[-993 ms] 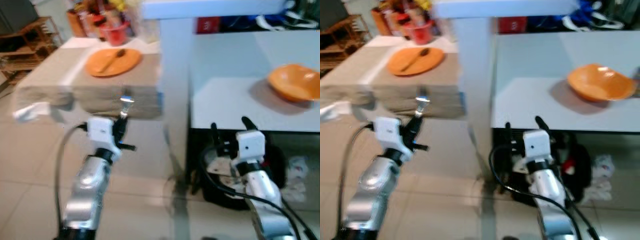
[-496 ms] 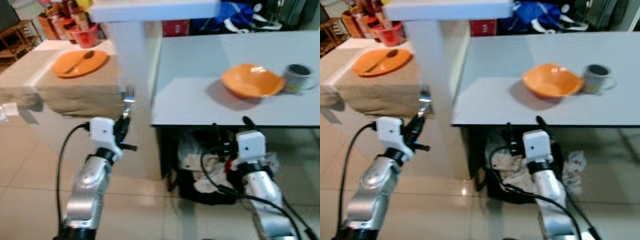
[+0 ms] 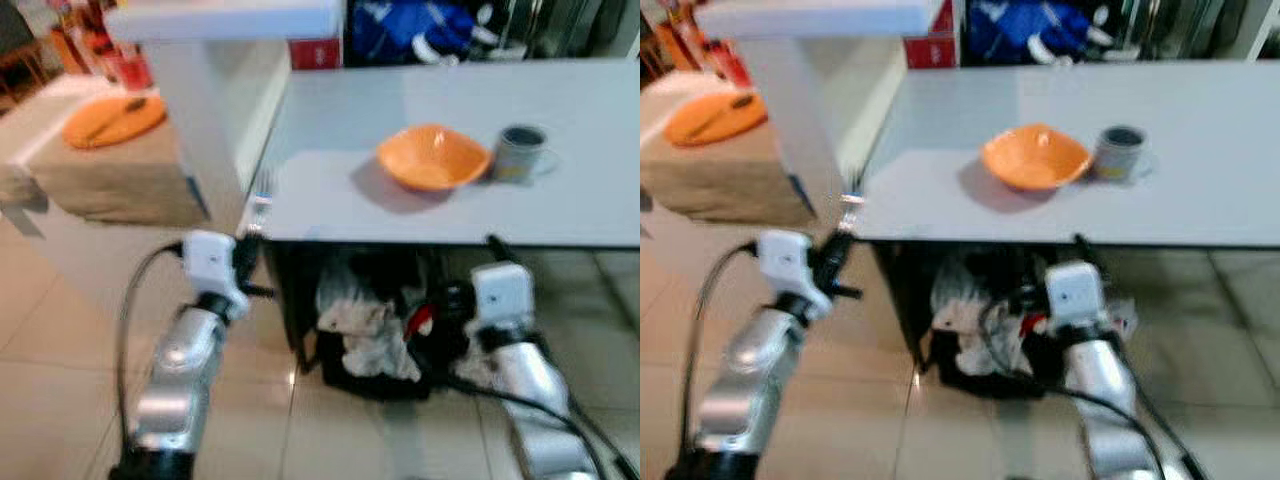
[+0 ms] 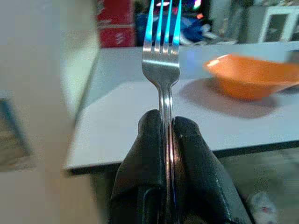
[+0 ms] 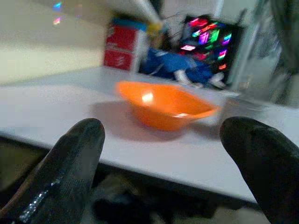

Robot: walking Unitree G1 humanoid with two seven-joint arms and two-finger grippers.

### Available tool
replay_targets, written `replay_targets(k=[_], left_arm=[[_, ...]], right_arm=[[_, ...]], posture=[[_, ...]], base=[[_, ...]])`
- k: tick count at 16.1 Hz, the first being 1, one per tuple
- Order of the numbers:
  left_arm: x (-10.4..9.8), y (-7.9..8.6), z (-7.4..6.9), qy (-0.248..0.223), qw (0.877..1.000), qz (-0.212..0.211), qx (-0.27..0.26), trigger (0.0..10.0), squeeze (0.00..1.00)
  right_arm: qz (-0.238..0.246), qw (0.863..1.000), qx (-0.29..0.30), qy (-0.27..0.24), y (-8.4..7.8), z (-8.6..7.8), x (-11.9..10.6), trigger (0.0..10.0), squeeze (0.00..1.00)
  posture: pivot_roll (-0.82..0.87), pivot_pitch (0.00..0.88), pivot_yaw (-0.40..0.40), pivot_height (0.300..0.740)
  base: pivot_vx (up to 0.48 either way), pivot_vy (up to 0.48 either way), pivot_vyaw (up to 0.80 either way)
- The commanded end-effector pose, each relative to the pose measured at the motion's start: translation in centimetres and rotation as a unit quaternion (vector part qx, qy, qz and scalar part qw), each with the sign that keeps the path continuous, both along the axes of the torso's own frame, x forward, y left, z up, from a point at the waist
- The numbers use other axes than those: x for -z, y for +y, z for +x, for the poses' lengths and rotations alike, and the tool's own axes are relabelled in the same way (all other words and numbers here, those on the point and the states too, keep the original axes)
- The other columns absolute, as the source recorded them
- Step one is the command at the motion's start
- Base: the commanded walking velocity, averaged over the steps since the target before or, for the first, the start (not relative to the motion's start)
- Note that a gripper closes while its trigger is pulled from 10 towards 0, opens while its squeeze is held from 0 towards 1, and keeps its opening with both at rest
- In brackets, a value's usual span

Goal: Setting the table

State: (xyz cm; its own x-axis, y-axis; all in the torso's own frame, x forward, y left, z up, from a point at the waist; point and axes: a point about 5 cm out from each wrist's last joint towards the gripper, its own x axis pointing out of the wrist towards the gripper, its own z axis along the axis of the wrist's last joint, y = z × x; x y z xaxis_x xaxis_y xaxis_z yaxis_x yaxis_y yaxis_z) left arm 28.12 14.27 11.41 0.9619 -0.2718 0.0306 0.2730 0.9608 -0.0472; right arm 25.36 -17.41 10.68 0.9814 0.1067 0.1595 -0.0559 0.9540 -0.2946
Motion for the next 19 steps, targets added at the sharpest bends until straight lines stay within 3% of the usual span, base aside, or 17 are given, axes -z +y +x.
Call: replay_targets(k=[1, 5, 12, 15, 17, 19], left_arm=[[-0.6, 0.8, 0.3, -0.013, 1.0, 0.01, -0.009, 0.0, 0.0], [-0.9, 0.7, 0.5, -0.019, 1.0, 0.017, -0.004, 0.0, 0.0], [-1.5, 0.2, 1.0, -0.029, 0.999, 0.016, -0.011, 0.0, 0.0], [-1.7, 0.0, 1.1, -0.03, 0.999, 0.013, -0.009, 0.0, 0.0], [-1.7, 0.0, 1.2, -0.03, 0.999, 0.009, -0.013, 0.0, 0.0], [-1.8, -0.1, 1.2, -0.03, 0.999, 0.005, -0.02, 0.0, 0.0]], right_arm=[[0.008, 1.0, -0.011, -0.004, 0.8, 0.0, -0.1, 10.0, 0.0], [0.006, 1.0, -0.012, -0.003, 0.9, 0.0, 0.0, 10.0, 0.0], [0.004, 1.0, -0.015, -0.005, 1.0, -0.1, 0.0, 10.0, 0.0], [0.004, 1.0, -0.014, -0.003, 1.0, -0.1, 0.0, 10.0, 0.0], [0.001, 1.0, -0.014, -0.004, 1.0, -0.1, 0.0, 10.0, 0.0], [-0.001, 1.0, -0.014, -0.004, 1.0, -0.1, 0.0, 10.0, 0.0]], posture=[[-0.16, 0.0, 0.109, 0.736], [-0.16, 0.0, 0.111, 0.736], [-0.16, 0.0, 0.113, 0.736], [-0.17, 0.0, 0.116, 0.736], [-0.17, 0.0, 0.118, 0.736], [-0.17, 0.0, 0.115, 0.736]], base=[[0.0, 0.0, 0.0], [0.0, 0.0, 0.0], [0.428, 0.0, 0.0], [0.439, 0.0, -0.79], [0.439, 0.0, 0.0], [0.0, 0.0, 0.0]])
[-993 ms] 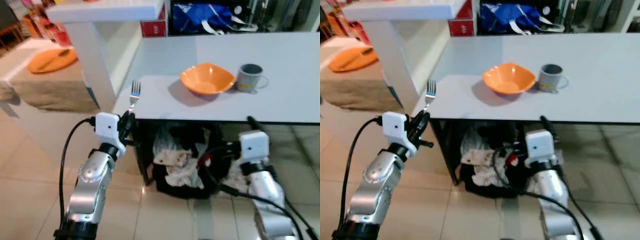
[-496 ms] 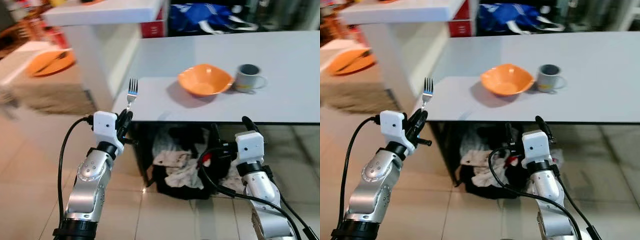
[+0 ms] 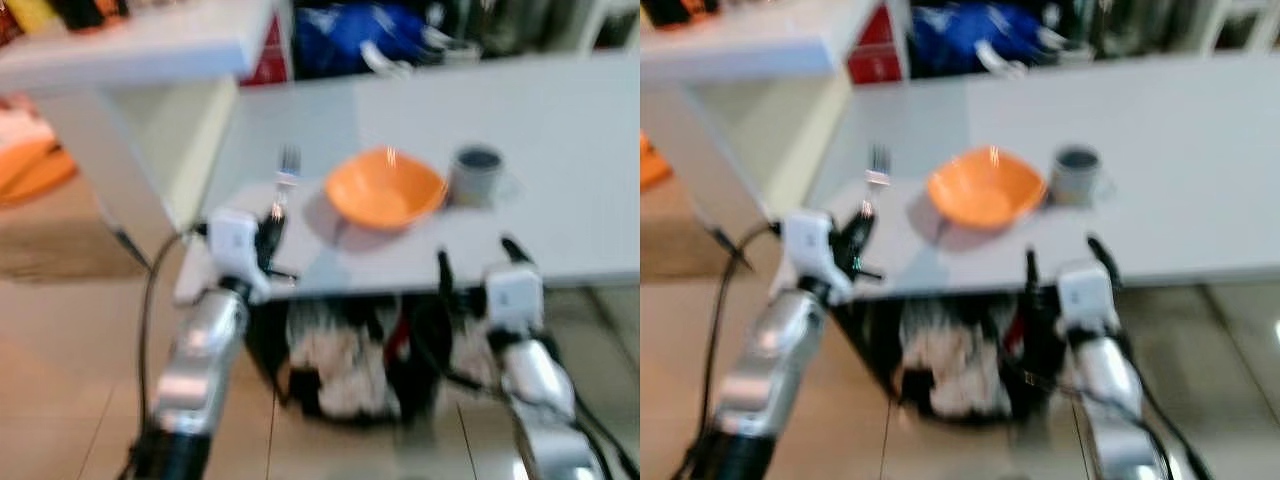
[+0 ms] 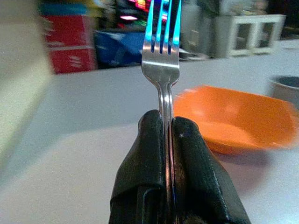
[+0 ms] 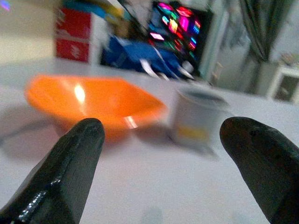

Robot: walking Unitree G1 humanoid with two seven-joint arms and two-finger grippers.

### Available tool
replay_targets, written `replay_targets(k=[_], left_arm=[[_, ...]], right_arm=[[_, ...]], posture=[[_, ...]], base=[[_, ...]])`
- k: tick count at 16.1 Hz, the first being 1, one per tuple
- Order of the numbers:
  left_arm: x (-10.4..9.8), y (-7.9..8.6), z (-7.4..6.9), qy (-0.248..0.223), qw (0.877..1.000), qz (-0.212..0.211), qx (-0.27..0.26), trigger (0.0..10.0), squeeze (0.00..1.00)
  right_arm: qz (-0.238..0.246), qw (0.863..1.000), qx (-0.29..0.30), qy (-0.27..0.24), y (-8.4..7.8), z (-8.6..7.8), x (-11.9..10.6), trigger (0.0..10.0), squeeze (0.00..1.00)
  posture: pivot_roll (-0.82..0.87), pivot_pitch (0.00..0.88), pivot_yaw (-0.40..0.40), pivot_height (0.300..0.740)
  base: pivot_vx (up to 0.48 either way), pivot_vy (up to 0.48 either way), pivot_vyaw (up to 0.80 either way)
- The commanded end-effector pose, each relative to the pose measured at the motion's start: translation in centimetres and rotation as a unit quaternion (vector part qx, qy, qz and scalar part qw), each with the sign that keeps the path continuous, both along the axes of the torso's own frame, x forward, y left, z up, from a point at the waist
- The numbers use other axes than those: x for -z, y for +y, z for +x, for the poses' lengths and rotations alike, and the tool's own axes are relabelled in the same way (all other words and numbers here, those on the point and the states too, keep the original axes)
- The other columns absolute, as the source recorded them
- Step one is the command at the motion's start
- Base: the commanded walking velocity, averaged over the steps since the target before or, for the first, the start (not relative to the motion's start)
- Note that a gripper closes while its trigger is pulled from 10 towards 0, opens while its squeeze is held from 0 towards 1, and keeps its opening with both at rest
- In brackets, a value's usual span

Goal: Setting the table

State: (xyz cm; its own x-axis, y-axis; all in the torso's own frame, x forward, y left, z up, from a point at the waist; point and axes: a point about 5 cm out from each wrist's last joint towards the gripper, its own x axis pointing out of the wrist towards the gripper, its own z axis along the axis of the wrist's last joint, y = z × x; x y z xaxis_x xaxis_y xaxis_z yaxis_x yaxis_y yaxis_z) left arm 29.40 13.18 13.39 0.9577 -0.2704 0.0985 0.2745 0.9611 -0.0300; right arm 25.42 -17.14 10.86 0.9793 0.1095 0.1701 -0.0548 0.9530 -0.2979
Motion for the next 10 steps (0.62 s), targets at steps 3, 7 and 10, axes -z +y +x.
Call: replay_targets(k=[3, 7, 10], left_arm=[[-0.1, 0.8, -0.1, 0.002, 1.0, 0.006, -0.025, 0.0, 0.0], [-0.5, 0.3, 1.2, 0.023, 0.999, -0.009, -0.028, 0.0, 0.0], [-0.7, -0.1, 3.3, 0.047, 0.998, -0.026, -0.028, 0.0, 0.0]], right_arm=[[0.0, 1.0, -0.013, 0.001, 0.8, -0.2, 0.2, 10.0, 0.0], [0.001, 1.0, -0.012, -0.001, 0.7, -0.5, 0.1, 10.0, 0.0], [0.001, 1.0, -0.013, -0.001, 0.8, -0.7, 0.1, 10.0, 0.0]], posture=[[-0.17, 0.0, 0.113, 0.736], [-0.17, 0.0, 0.111, 0.736], [-0.18, 0.0, 0.112, 0.736]], base=[[0.0, 0.0, 0.0], [0.0, 0.0, 0.0], [0.0, 0.0, 0.0]])
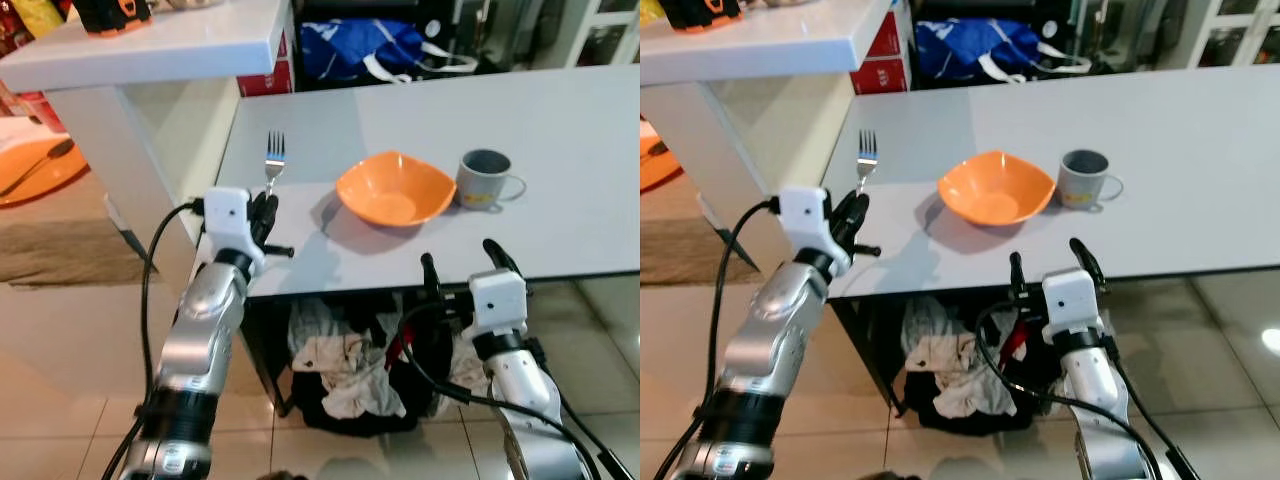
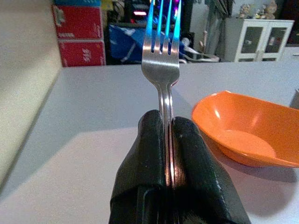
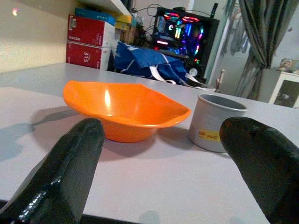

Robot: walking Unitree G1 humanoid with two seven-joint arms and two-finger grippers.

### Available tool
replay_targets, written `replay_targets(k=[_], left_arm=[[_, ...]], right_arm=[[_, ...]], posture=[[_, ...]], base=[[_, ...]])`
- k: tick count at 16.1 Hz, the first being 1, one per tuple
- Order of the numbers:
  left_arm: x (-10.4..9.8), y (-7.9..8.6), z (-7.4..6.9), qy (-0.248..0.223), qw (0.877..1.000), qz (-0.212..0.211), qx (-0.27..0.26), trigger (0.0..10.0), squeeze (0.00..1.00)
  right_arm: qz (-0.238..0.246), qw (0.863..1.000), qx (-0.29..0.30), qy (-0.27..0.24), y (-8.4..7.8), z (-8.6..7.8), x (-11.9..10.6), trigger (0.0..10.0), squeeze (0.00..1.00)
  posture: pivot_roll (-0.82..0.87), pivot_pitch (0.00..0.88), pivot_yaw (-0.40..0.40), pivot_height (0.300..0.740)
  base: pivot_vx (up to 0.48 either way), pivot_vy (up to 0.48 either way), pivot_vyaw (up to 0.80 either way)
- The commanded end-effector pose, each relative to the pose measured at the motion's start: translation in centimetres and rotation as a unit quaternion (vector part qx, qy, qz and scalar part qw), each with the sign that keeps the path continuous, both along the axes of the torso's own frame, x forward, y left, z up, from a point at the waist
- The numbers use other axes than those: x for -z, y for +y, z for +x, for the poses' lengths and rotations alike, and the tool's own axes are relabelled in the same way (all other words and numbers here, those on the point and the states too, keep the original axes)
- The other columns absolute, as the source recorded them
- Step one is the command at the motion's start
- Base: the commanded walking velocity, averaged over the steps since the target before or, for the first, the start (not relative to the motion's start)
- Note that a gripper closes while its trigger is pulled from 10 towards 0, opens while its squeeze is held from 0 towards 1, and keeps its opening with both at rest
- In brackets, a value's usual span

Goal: Setting the table

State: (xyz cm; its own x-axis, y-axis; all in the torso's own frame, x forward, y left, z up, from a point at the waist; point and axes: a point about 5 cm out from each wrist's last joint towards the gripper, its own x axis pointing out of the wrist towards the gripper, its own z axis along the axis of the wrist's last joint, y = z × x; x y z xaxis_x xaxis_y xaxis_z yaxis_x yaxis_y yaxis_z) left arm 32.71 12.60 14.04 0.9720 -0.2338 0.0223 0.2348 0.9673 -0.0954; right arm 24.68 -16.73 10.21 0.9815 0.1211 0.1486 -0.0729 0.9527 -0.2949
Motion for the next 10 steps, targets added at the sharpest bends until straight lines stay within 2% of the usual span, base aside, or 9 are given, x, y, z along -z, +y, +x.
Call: replay_targets(k=[1, 2, 5, 9, 10], left_arm=[[-0.5, 0.0, 1.0, -0.001, 1.0, 0.006, -0.006, 0.0, 0.0], [-1.1, -0.4, 1.6, -0.017, 1.0, 0.012, 0.001, 0.0, 0.0], [-1.8, -0.8, 1.9, -0.031, 0.999, 0.013, 0.01, 0.0, 0.0], [-1.5, -1.2, 1.7, -0.03, 0.999, -0.014, -0.011, 0.0, 0.0], [-1.4, -1.4, 1.6, -0.026, 0.999, -0.023, -0.02, 0.0, 0.0]], right_arm=[[0.0, 1.0, -0.006, -0.013, 0.3, 0.0, -0.5, 10.0, 0.0], [0.0, 1.0, -0.004, -0.015, 0.3, 0.0, -0.6, 10.0, 0.0], [-0.002, 1.0, 0.001, -0.017, 0.1, -0.1, -0.7, 10.0, 0.0], [-0.003, 1.0, 0.003, -0.016, 0.0, 0.0, -0.6, 10.0, 0.0], [-0.003, 1.0, 0.001, -0.015, 0.1, 0.1, -0.6, 10.0, 0.0]], posture=[[-0.19, 0.0, 0.117, 0.736], [-0.2, 0.0, 0.12, 0.736], [-0.21, 0.0, 0.13, 0.736], [-0.2, 0.0, 0.123, 0.736], [-0.2, 0.0, 0.121, 0.736]], base=[[0.0, 0.0, 0.0], [0.0, 0.0, 0.0], [0.0, 0.0, 0.0], [0.384, 0.0, 0.0], [0.412, 0.244, 0.0]])
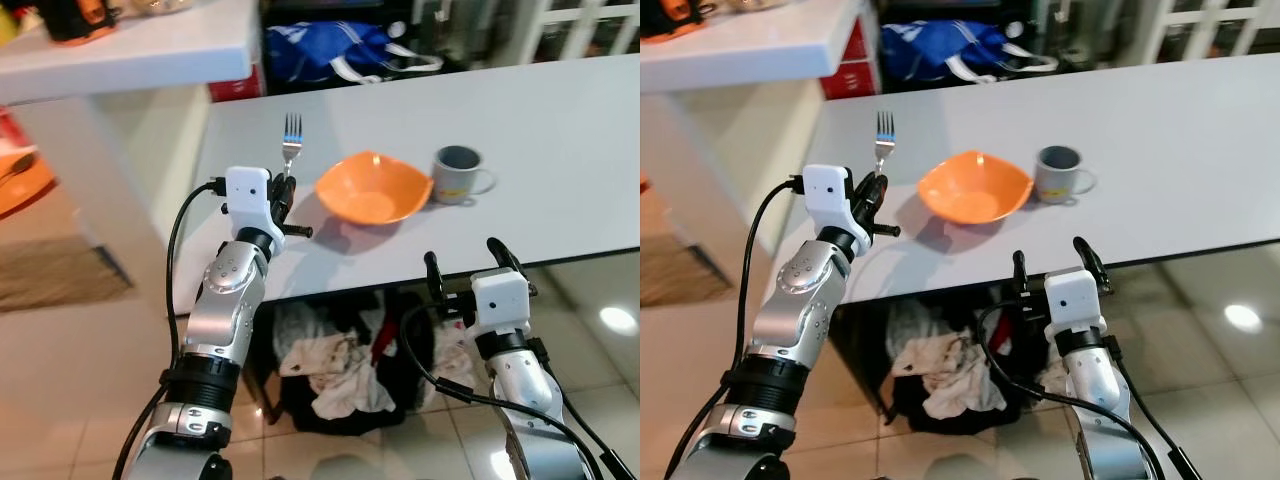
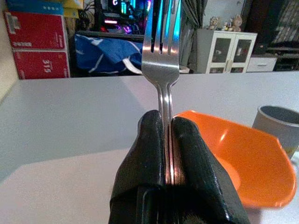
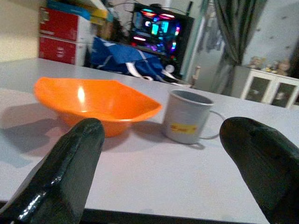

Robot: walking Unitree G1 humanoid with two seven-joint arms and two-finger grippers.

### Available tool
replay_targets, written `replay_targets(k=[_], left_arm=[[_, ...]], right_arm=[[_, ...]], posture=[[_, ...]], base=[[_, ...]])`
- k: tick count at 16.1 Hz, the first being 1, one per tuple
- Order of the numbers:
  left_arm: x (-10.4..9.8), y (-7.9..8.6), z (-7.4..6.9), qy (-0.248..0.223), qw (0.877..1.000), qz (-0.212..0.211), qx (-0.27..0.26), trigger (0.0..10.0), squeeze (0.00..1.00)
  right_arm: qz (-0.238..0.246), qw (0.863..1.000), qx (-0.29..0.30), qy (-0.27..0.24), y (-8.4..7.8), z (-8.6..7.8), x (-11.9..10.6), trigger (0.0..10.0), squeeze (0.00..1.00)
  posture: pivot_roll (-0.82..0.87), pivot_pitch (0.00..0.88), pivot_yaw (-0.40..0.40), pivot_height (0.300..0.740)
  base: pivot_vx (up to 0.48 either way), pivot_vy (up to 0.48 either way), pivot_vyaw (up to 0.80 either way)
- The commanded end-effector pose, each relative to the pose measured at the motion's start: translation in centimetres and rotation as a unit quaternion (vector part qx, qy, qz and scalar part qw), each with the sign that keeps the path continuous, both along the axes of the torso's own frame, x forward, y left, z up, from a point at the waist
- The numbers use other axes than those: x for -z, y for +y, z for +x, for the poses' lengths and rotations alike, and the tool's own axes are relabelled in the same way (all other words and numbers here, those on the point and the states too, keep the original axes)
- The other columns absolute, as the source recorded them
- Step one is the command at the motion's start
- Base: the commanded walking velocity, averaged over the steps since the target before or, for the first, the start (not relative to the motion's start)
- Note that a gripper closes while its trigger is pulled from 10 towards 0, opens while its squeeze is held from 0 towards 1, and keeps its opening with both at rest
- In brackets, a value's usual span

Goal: Setting the table

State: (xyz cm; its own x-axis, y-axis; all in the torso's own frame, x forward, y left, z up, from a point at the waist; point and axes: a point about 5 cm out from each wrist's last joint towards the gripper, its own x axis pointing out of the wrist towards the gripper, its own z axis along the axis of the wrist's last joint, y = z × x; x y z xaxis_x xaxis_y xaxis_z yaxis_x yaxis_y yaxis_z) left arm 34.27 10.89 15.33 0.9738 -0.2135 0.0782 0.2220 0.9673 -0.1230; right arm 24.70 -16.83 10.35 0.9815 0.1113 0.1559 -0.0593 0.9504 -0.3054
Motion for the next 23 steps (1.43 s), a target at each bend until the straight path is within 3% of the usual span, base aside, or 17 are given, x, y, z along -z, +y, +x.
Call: replay_targets(k=[1, 8, 12, 15, 17, 18, 23], left_arm=[[-0.1, 0.3, 0.1, 0.002, 1.0, -0.007, -0.014, 0.0, 0.0], [-0.1, -0.1, -0.2, 0.005, 0.999, -0.017, -0.034, 0.0, 0.0], [-0.6, -1.1, -0.3, -0.005, 1.0, 0.019, -0.015, 0.0, 0.0], [-0.3, -1.9, 0.1, 0.027, 1.0, 0.006, -0.001, 0.0, 0.0], [0.6, -2.9, 0.6, 0.091, 0.996, -0.004, 0.01, 0.0, 0.0], [0.6, -3.1, 0.8, 0.094, 0.996, -0.002, 0.007, 0.0, 0.0], [-0.5, -3.8, 0.9, 0.057, 0.998, 0.004, 0.01, 0.0, 0.0]], right_arm=[[0.002, 1.0, -0.006, -0.011, 0.2, 0.1, -0.5, 10.0, 0.0], [0.003, 1.0, -0.005, -0.008, 0.1, 0.1, -0.3, 10.0, 0.0], [0.003, 1.0, -0.009, -0.008, 0.2, 0.1, -0.3, 10.0, 0.0], [0.002, 1.0, -0.011, -0.009, 0.3, 0.1, -0.4, 10.0, 0.0], [0.004, 1.0, -0.012, -0.009, 0.5, 0.0, -0.3, 10.0, 0.0], [0.005, 1.0, -0.012, -0.009, 0.6, 0.0, -0.3, 10.0, 0.0], [0.009, 1.0, -0.012, -0.013, 0.9, 0.0, -0.5, 10.0, 0.0]], posture=[[-0.2, 0.0, 0.121, 0.736], [-0.2, 0.0, 0.123, 0.736], [-0.2, 0.0, 0.118, 0.736], [-0.2, 0.0, 0.122, 0.736], [-0.2, 0.0, 0.126, 0.736], [-0.2, 0.0, 0.13, 0.736], [-0.21, 0.0, 0.135, 0.736]], base=[[0.412, 0.247, 0.0], [0.261, 0.352, 0.0], [0.0, 0.0, 0.0], [0.0, 0.0, 0.0], [0.0, 0.0, 0.0], [0.0, 0.0, 0.0], [0.0, -0.094, 0.0]])
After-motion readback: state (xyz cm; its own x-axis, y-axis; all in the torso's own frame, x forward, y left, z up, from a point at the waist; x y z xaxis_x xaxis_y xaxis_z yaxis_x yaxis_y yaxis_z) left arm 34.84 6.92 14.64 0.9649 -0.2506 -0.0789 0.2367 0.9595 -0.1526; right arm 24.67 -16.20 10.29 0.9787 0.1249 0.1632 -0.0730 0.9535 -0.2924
